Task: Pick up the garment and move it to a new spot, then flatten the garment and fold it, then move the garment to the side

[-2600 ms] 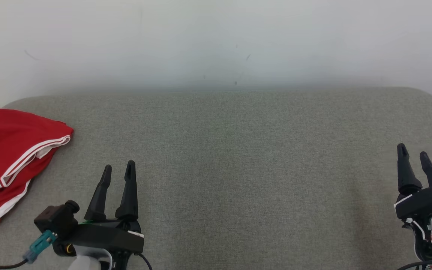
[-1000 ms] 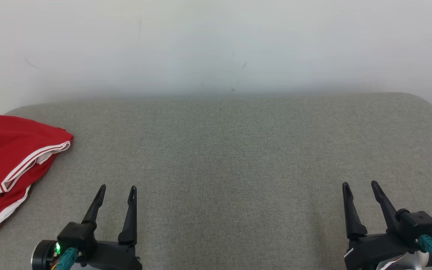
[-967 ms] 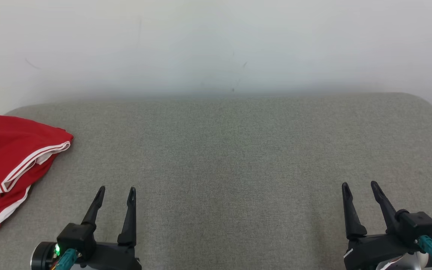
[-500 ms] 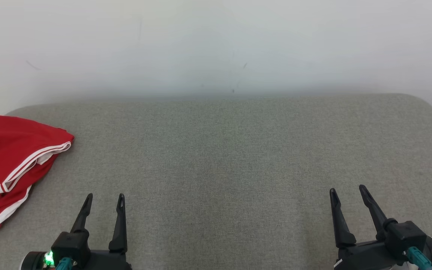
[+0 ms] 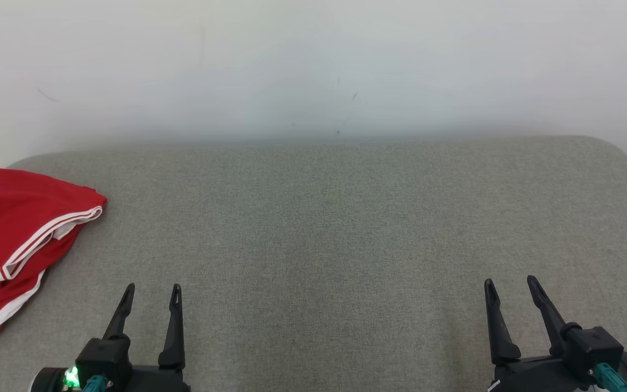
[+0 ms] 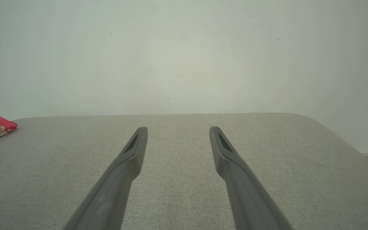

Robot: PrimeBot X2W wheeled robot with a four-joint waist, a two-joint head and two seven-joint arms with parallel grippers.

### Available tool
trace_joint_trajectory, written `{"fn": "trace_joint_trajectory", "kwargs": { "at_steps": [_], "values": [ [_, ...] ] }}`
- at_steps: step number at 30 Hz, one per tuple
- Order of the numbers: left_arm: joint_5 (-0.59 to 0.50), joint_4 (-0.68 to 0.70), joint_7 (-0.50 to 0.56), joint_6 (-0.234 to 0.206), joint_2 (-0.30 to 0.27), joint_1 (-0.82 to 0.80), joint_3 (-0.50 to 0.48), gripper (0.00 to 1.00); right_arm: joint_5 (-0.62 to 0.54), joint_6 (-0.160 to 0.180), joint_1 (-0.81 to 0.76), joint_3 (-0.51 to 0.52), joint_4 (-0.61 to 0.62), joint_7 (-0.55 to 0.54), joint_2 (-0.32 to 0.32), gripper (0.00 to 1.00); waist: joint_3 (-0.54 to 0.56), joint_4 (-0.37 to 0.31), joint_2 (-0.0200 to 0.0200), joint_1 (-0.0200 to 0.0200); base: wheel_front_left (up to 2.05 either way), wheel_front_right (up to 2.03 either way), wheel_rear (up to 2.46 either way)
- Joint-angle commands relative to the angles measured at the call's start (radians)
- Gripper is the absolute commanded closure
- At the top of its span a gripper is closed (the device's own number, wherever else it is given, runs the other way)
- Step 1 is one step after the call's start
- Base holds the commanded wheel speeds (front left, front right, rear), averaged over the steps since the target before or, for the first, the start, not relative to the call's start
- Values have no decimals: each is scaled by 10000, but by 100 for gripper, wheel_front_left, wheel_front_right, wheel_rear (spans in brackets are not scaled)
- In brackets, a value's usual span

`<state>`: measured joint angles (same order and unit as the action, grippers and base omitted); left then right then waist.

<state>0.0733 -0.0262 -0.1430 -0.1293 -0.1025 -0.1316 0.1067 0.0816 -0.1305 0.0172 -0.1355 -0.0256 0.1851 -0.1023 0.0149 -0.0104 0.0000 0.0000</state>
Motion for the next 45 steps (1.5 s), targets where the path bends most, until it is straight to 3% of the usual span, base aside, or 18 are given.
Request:
{"fn": "trace_joint_trajectory", "kwargs": {
  "at_steps": [1,15,23,36,45],
  "values": [
    [23,-30,10,-23,-37,131,7,0,40,-4,-71,17,-26,8,33,0,1,-2,0,0,0,0,0],
    [121,-130,56,-115,-98,87,121,0,47,-4,-64,30,-80,-54,47,0,43,95,0,0,0,0,0],
    [264,-175,-47,-232,-73,-122,91,0,-30,-4,-4,-203,7,-96,-66,0,12,1014,0,0,0,0,0],
    [396,-15,-142,-535,-229,115,-146,0,129,-4,242,-755,-7,-78,-81,0,-9,3224,0,0,0,0,0],
    [443,154,-110,-667,-314,237,-199,0,220,-4,275,-1053,-64,-90,-29,0,7,3894,0,0,0,0,0]
  ]
}}
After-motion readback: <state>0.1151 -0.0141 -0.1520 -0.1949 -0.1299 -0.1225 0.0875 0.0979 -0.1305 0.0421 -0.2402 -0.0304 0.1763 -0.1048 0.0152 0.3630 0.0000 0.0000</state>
